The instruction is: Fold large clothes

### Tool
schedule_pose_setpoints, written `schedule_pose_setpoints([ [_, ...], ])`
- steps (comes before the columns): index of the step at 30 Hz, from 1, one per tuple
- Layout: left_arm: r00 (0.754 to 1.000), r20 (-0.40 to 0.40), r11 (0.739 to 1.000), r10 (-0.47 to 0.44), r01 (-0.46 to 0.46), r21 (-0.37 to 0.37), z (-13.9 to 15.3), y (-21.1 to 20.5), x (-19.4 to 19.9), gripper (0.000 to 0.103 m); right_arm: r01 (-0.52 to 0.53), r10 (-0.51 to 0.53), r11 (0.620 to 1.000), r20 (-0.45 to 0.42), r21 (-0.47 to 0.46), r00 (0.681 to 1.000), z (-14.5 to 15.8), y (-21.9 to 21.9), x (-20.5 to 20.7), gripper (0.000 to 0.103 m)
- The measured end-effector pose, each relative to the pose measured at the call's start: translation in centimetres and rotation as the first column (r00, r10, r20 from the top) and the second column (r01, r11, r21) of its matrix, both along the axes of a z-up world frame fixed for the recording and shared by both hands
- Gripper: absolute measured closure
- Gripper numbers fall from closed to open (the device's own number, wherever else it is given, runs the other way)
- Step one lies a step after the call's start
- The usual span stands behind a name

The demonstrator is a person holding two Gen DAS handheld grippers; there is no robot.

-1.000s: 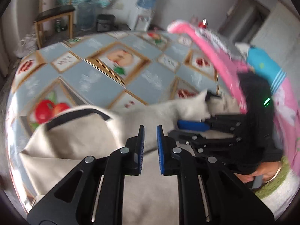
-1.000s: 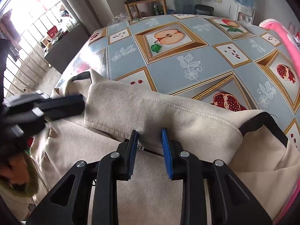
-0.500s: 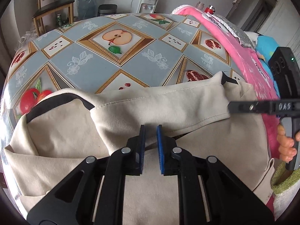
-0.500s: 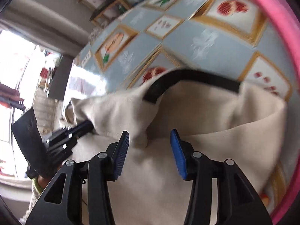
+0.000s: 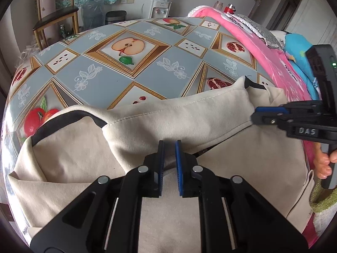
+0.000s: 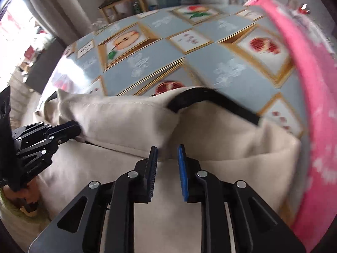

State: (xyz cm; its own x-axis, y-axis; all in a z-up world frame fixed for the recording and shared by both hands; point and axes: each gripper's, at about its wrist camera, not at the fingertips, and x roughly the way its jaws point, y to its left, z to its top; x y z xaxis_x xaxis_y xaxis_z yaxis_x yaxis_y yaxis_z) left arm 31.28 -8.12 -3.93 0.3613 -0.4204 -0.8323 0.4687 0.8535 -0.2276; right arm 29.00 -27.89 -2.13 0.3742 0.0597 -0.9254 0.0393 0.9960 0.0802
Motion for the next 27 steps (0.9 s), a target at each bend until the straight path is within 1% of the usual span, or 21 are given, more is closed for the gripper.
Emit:
schedule_pose_setpoints([
  [1, 1.0, 0.001, 1.0, 0.001, -0.001, 0.001, 0.0, 0.0, 0.0, 0.092, 0.023, -0.021, 0.998, 0.032, -0.063, 0.999, 0.9, 0.1, -0.4, 0.081],
  [2, 1.0, 0.0, 1.0, 0.001, -0.001, 0.0, 0.0, 0.0, 0.0, 0.092, 0.029, -0.024, 0.997, 0.07, -0.07, 0.997, 1.8, 0.3, -0.8, 0.081],
  [4, 1.0, 0.004, 1.0, 0.0, 0.0, 0.0, 0.1, 0.0, -0.1, 0.092, 0.01, -0.008, 1.0, 0.118, -0.021, 0.993, 2.8, 0.9, -1.0, 0.081],
  [6, 1.0, 0.003, 1.0, -0.001, 0.001, -0.001, 0.1, -0.1, 0.0, 0.092, -0.062, 0.061, 0.998, 0.17, 0.002, 0.984, 3.2, 3.1, -0.8, 0.081],
  [8, 1.0, 0.002, 1.0, 0.002, -0.002, -0.005, 0.1, -0.1, 0.0, 0.092, -0.142, 0.138, 0.99, 0.196, 0.003, 0.971, 2.8, 5.5, -0.2, 0.081],
  [9, 1.0, 0.004, 1.0, 0.001, -0.001, -0.007, 0.1, -0.1, -0.1, 0.092, -0.184, 0.178, 0.983, 0.197, 0.011, 0.964, 2.0, 6.9, 0.3, 0.081],
  [11, 1.0, 0.007, 1.0, -0.002, 0.002, -0.011, 0.0, 0.1, -0.1, 0.092, -0.193, 0.192, 0.981, 0.169, -0.007, 0.967, 0.1, 8.2, 1.3, 0.081],
  [12, 1.0, 0.009, 1.0, -0.003, 0.003, -0.012, 0.0, 0.2, -0.2, 0.092, -0.184, 0.186, 0.983, 0.15, -0.023, 0.971, -1.1, 8.3, 1.8, 0.081],
  [13, 1.0, 0.01, 1.0, -0.004, 0.004, -0.017, 0.0, 0.4, -0.2, 0.092, -0.176, 0.174, 0.984, 0.158, -0.002, 0.972, -1.9, 8.0, 1.9, 0.08],
  [14, 1.0, 0.008, 1.0, -0.003, 0.004, -0.02, 0.0, 0.7, -0.2, 0.092, -0.164, 0.154, 0.985, 0.169, 0.047, 0.974, -2.0, 7.3, 1.8, 0.08],
  [15, 1.0, 0.004, 1.0, 0.003, -0.003, -0.016, 0.2, 1.0, -0.1, 0.092, -0.145, 0.129, 0.985, 0.157, 0.096, 0.979, -2.0, 6.7, 2.0, 0.08],
  [16, 1.0, 0.007, 1.0, 0.01, -0.01, -0.021, 0.5, 1.4, -0.1, 0.092, -0.134, 0.115, 0.983, 0.146, 0.124, 0.983, -2.0, 6.2, 2.0, 0.08],
  [17, 1.0, 0.024, 0.999, 0.017, -0.016, -0.041, 1.1, 1.8, 0.0, 0.092, -0.135, 0.116, 0.982, 0.145, 0.133, 0.983, -2.1, 6.1, 2.0, 0.079],
  [19, 0.998, 0.057, 0.996, 0.038, -0.034, -0.077, 2.2, 2.3, 0.3, 0.091, -0.144, 0.123, 0.98, 0.158, 0.133, 0.98, -2.3, 6.2, 2.0, 0.079],
  [20, 0.996, 0.071, 0.995, 0.059, -0.053, -0.085, 2.5, 2.4, 0.7, 0.087, -0.141, 0.119, 0.981, 0.162, 0.135, 0.98, -2.4, 6.3, 2.0, 0.079],
  [21, 0.994, 0.073, 0.995, 0.081, -0.076, -0.071, 2.4, 2.4, 1.2, 0.079, -0.14, 0.118, 0.981, 0.163, 0.134, 0.98, -2.4, 6.5, 1.6, 0.079],
  [22, 0.994, 0.057, 0.995, 0.092, -0.089, -0.052, 1.9, 2.3, 1.7, 0.079, -0.143, 0.12, 0.98, 0.162, 0.139, 0.979, -2.3, 6.4, 1.5, 0.079],
  [23, 0.995, 0.023, 0.995, 0.095, -0.094, -0.035, 1.1, 2.2, 2.2, 0.079, -0.144, 0.119, 0.978, 0.162, 0.151, 0.98, -2.1, 6.2, 1.5, 0.079],
  [24, 0.996, 0.0, 0.995, 0.094, -0.094, -0.031, 0.5, 2.2, 2.4, 0.079, -0.138, 0.109, 0.976, 0.171, 0.167, 0.979, -1.6, 5.9, 1.3, 0.079],
  [25, 0.996, 0.005, 0.995, 0.092, -0.092, -0.03, 0.2, 2.2, 2.3, 0.079, -0.113, 0.079, 0.978, 0.192, 0.173, 0.978, -0.8, 5.1, 0.8, 0.078],
  [27, 0.996, 0.026, 0.996, 0.085, -0.085, -0.019, 0.2, 2.0, 2.0, 0.079, -0.058, 0.029, 0.99, 0.218, 0.129, 0.976, 0.0, 3.6, 0.3, 0.078],
])
